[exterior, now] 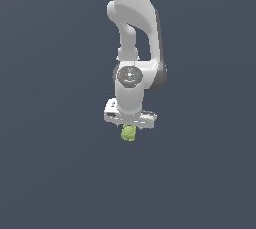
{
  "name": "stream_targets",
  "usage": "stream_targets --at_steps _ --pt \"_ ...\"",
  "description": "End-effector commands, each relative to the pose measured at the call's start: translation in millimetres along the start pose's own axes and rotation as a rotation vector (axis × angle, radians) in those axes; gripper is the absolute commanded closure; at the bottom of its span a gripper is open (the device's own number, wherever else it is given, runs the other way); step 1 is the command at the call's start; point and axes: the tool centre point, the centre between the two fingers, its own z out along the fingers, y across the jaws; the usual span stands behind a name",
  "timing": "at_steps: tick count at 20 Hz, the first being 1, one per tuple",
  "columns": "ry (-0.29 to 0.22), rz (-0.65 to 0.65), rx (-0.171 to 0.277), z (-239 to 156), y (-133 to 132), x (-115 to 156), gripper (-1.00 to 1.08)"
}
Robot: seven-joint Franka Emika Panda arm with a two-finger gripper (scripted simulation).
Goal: Pick up the object and move it to a goal position.
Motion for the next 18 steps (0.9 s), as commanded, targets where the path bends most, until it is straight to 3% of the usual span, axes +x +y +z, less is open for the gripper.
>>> stream_targets --at_steps 1,7,18 --pt "0.0 0.011 0.0 3.3 -0.3 1.4 -0.92" --pt "-0.001 0.008 0.0 9.1 0.0 0.6 -0.92" --pt "0.0 0.011 0.0 53.4 -0.2 0.7 -0.92"
